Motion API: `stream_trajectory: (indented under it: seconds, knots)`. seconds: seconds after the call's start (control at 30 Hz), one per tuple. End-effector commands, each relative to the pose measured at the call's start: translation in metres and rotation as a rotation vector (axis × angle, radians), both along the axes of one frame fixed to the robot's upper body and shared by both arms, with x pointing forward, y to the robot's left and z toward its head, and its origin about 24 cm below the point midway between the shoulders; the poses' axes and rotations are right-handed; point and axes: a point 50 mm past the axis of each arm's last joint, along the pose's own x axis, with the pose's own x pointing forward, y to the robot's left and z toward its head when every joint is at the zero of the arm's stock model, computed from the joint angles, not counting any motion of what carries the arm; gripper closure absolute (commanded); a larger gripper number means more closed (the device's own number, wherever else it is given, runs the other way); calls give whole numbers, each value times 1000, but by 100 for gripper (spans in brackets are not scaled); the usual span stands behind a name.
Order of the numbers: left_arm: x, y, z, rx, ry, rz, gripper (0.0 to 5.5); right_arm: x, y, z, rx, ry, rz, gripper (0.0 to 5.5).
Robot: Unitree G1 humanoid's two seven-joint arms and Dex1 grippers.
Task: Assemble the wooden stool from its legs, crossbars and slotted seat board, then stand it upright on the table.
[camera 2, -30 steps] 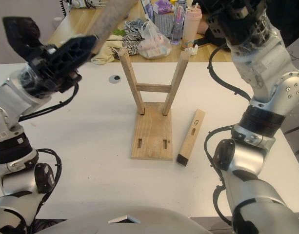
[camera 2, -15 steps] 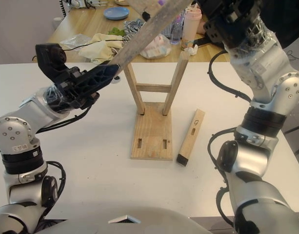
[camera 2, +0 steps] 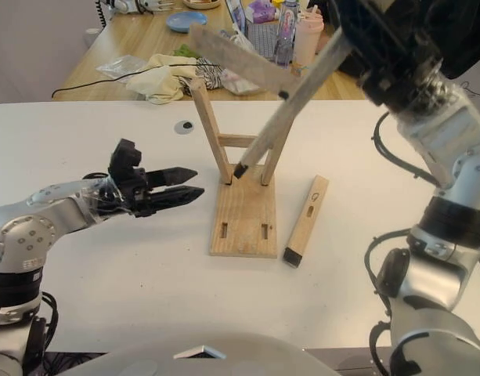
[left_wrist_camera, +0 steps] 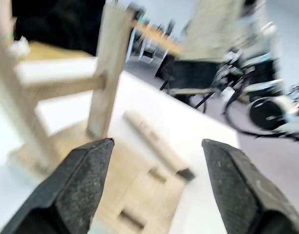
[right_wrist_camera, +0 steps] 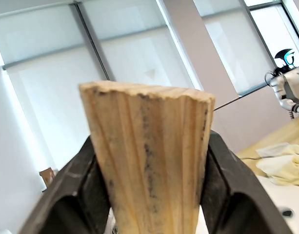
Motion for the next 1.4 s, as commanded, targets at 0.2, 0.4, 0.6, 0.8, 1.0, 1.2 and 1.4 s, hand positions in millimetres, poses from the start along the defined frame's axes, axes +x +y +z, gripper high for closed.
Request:
stream_trajectory:
  seconds: [0.2,0.4,0.6,0.8,1.0,1.2,1.4]
  knots:
    - [1,19,-32,201,34,22,220,-24,0,-61,-272,-30,-16,343]
    - [8,20,-35,171,54,37,220,-27,6,-85,-361,-26,-12,343]
    - [12,19,-39,179,58,44,220,-28,15,-94,-374,-18,2,343]
    - [12,18,-43,178,63,55,220,-24,18,-92,-356,-26,12,344]
    - [13,19,-47,180,68,69,220,-22,18,-94,-353,-21,17,344]
    - [14,20,-50,182,66,77,220,-17,17,-86,-302,-35,16,344]
    - [13,22,-54,181,67,91,220,-18,18,-88,-296,-28,32,344]
